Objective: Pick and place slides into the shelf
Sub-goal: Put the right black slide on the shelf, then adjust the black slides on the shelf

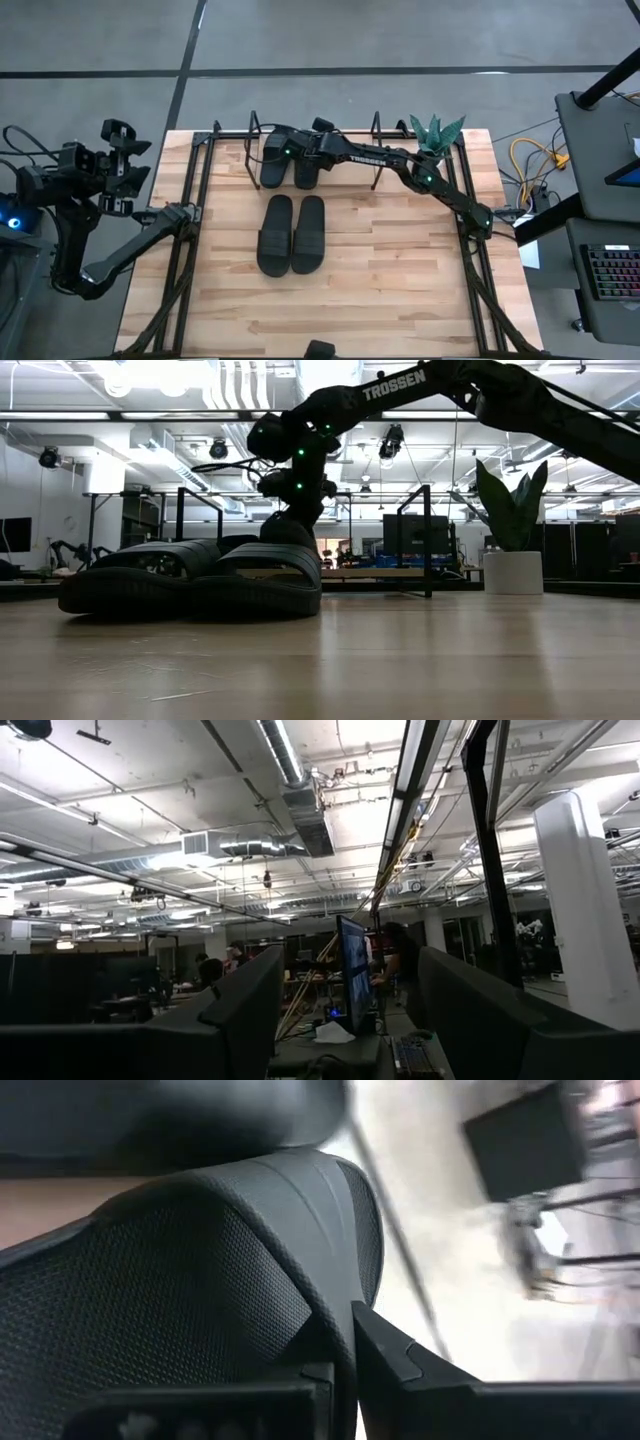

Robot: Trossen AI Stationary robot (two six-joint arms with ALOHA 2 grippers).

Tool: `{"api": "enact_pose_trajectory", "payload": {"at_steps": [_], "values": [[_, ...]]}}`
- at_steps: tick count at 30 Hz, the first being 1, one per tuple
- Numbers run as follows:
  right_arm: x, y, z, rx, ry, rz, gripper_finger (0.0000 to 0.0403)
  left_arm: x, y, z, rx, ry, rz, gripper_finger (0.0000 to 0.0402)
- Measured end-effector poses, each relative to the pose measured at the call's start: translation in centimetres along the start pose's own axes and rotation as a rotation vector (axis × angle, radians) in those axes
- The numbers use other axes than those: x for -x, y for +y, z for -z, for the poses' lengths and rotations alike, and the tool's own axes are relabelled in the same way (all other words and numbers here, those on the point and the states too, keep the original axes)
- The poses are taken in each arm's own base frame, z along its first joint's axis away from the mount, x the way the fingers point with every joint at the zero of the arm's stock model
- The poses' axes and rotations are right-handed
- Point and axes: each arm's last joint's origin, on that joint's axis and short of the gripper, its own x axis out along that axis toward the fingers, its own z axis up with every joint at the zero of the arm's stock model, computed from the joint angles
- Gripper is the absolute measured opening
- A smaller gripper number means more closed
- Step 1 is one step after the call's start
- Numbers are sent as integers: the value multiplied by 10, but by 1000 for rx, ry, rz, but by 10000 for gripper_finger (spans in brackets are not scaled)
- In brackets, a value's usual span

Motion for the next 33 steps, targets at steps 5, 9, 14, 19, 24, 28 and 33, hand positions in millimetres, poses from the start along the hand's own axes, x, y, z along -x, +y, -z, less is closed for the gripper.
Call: {"api": "enact_pose_trajectory", "payload": {"at_steps": [5,9,14,19,24,28,33], "values": [[0,2,0,-18,-3,-31,49,0,0,0,-1,-1,0,217],[0,1,2,-5,16,-24,92,1,-1,0,-2,-2,1,217],[1,0,7,-12,61,39,150,1,-1,-1,-4,-3,1,217],[7,-1,7,-49,65,34,196,1,-1,0,-4,-3,1,217],[19,0,3,-55,37,-45,210,1,-1,0,-4,-3,1,217],[36,2,-2,-33,-10,-142,210,1,-1,0,-4,-3,2,217],[57,8,-7,84,-81,-171,210,1,-1,-1,-4,-4,1,217]]}}
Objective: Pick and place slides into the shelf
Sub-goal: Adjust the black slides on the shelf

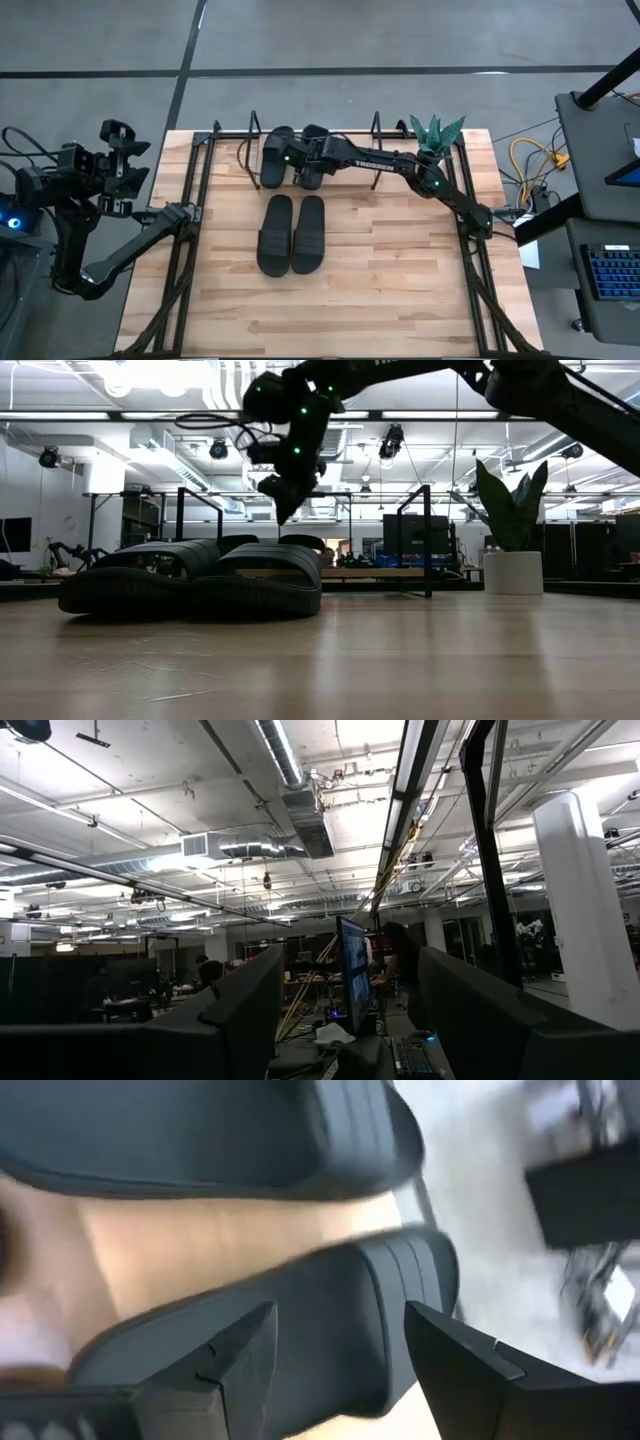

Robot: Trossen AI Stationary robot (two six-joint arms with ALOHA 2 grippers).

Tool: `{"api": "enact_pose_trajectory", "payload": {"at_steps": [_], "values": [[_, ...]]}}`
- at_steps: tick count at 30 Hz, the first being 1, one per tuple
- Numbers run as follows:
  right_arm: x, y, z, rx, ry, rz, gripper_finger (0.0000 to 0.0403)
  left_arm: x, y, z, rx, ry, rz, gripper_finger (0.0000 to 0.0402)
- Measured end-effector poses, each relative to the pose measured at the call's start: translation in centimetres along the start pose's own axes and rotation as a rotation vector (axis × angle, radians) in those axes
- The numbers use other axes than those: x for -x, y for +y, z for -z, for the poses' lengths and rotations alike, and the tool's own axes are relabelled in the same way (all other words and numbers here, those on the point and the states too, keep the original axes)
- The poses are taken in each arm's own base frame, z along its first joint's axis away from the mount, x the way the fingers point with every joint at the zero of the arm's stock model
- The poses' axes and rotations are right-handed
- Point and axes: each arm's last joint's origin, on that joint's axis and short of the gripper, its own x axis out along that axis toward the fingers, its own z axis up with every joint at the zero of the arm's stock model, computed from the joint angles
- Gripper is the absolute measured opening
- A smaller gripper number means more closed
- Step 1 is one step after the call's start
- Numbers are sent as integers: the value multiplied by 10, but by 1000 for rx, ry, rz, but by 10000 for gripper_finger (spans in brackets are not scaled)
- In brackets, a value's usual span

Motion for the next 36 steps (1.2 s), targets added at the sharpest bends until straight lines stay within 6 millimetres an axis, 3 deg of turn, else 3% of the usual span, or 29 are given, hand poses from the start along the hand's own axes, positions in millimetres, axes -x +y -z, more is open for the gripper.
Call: {"api": "enact_pose_trajectory", "payload": {"at_steps": [6,11,24,31,36], "values": [[17,18,-23,81,-234,-73,209,0,0,0,0,0,1,217],[16,15,-39,36,-404,-83,200,1,-1,0,-2,-2,1,217],[-36,0,-28,82,-327,-42,175,3,-5,-4,-13,-15,5,217],[-47,-8,-22,107,-299,-32,174,3,-4,-4,-12,-14,5,217],[-42,-9,-26,11,-318,-42,173,3,-3,0,12,11,-5,217]]}}
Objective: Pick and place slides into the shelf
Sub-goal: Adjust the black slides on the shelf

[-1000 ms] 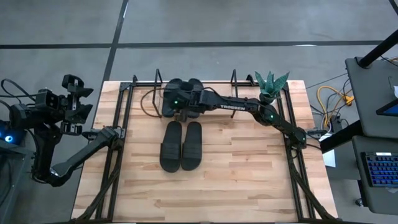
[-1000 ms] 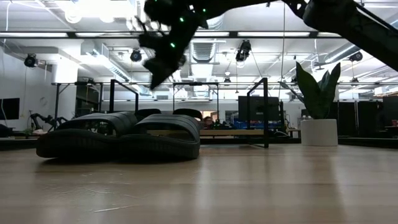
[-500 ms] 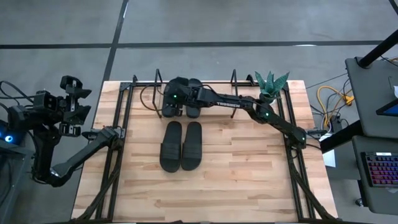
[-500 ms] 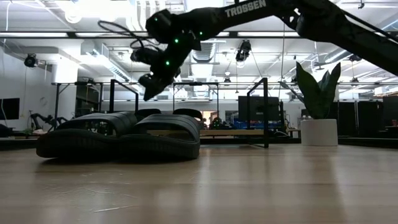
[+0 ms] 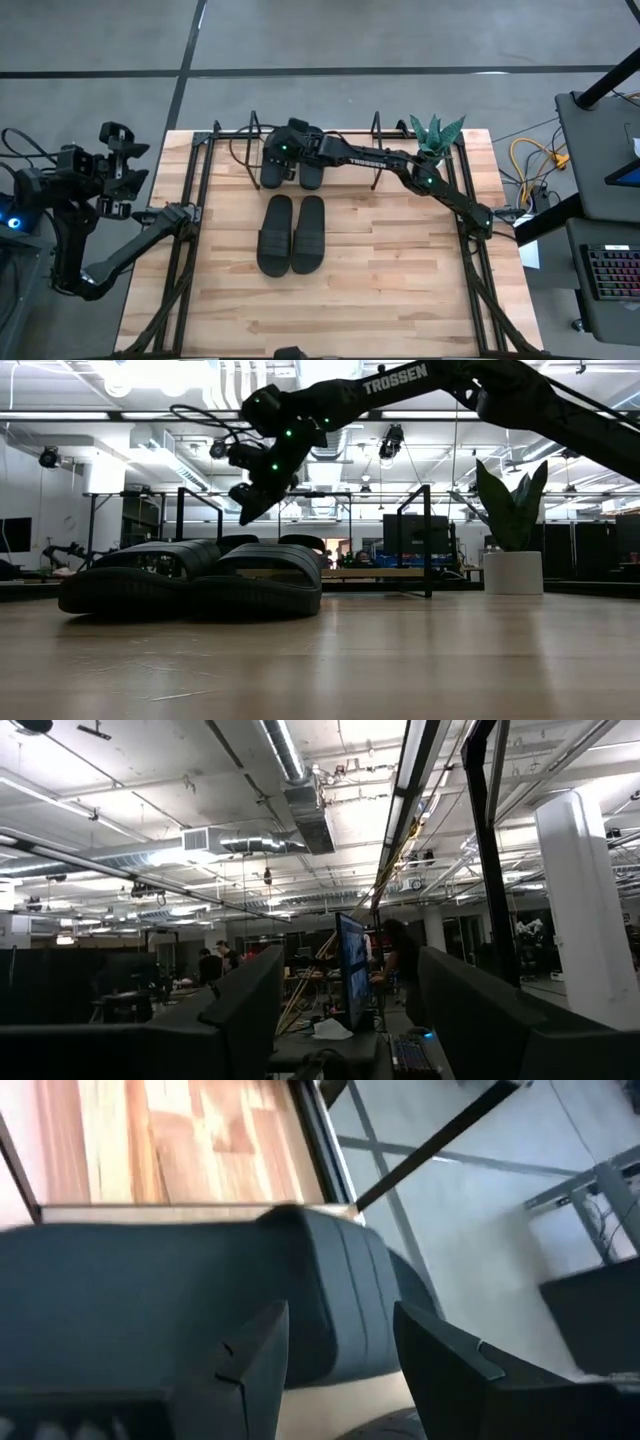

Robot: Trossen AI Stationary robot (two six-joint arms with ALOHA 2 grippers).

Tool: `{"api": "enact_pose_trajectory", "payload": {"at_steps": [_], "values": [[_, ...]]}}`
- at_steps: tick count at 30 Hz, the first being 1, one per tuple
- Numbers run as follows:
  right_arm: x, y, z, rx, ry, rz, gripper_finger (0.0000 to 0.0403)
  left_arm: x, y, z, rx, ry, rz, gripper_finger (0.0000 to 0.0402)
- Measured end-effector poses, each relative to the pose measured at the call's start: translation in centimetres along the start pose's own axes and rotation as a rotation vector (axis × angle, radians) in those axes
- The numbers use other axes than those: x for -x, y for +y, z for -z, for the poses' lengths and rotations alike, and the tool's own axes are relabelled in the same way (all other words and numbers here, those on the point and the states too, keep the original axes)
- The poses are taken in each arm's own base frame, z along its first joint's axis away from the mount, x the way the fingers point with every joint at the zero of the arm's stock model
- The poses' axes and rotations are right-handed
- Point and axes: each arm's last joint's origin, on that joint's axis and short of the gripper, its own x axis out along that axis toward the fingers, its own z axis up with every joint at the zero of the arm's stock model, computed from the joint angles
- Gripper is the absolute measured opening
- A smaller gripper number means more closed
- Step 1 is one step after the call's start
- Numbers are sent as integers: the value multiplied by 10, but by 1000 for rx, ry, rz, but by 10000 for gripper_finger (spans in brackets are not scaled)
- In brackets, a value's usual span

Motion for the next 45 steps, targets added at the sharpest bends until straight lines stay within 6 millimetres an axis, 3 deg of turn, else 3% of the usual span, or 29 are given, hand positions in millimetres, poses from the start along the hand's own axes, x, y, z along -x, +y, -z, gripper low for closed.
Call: {"api": "enact_pose_trajectory", "payload": {"at_steps": [6,14,19,24,31,37,45], "values": [[-4,5,3,106,11,-5,171,-2,3,2,7,7,-14,217],[-27,10,18,121,61,30,169,-2,3,2,14,10,-19,217],[-29,9,17,135,56,49,157,-1,2,2,12,7,-19,217],[-29,9,17,144,56,48,123,-1,3,2,12,8,-19,217],[-29,8,17,171,56,50,19,-2,3,2,15,10,-20,217],[-29,8,16,184,50,53,10,-2,3,2,17,12,-21,217],[-25,7,1,184,-78,68,9,-2,4,4,29,22,-37,217]]}}
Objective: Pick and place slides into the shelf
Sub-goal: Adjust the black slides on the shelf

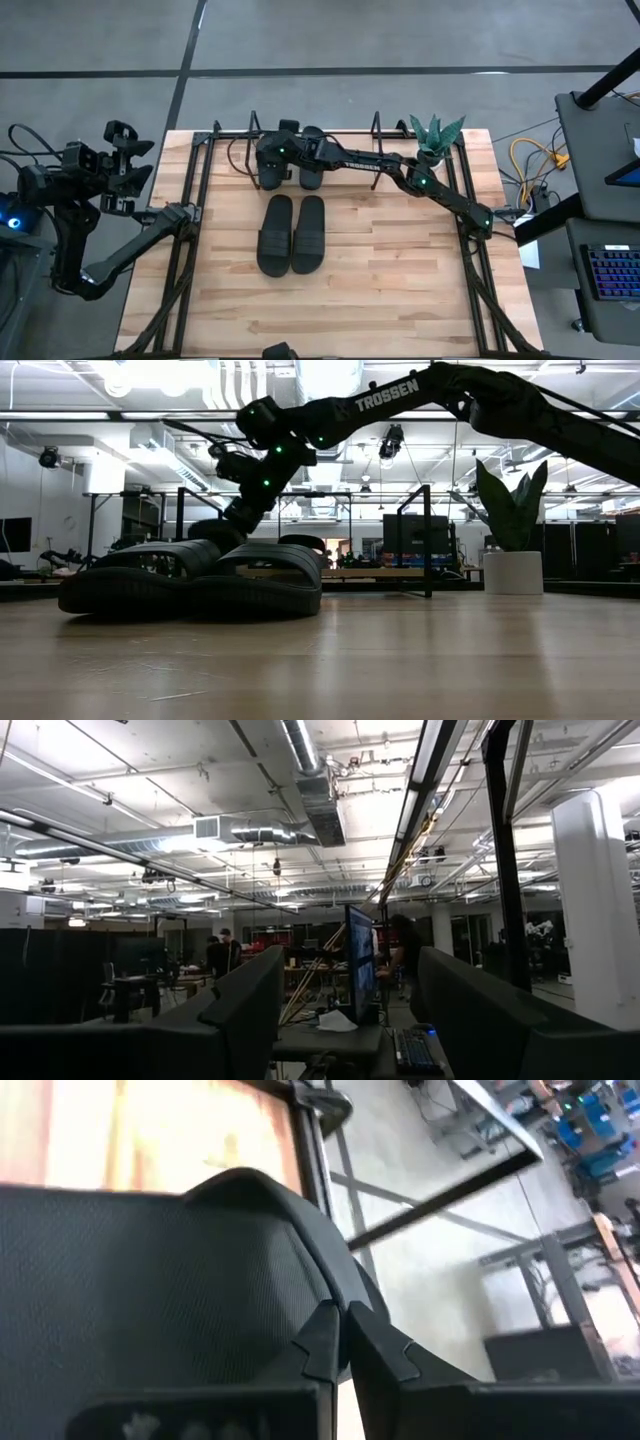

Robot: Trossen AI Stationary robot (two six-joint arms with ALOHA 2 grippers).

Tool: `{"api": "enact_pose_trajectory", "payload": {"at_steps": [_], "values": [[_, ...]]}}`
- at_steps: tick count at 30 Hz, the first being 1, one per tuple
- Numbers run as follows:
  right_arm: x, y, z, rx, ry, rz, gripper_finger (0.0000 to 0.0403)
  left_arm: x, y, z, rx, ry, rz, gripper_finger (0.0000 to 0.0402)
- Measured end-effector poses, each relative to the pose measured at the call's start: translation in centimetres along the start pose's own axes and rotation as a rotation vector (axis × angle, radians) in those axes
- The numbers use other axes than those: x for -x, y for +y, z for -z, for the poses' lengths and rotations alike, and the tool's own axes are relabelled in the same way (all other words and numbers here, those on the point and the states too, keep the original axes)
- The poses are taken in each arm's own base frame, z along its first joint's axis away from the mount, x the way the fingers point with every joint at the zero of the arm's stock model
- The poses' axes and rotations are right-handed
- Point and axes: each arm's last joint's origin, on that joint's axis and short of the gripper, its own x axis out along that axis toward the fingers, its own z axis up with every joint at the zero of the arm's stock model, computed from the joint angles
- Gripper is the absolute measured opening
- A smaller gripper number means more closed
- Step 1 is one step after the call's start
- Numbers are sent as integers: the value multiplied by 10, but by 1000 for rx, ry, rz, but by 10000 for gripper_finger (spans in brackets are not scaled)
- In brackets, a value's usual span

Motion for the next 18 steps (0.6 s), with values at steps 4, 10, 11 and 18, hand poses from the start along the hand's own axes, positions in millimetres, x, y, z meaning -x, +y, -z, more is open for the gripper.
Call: {"api": "enact_pose_trajectory", "payload": {"at_steps": [4,10,11,18], "values": [[0,-1,0,-4,-1,-3,9,0,0,0,0,0,0,217],[0,-2,1,-39,21,36,9,0,0,0,1,1,-2,217],[0,-2,1,-44,21,37,9,0,0,0,1,0,-2,217],[1,-5,-5,-110,-19,79,9,0,1,1,-2,0,-4,217]]}}
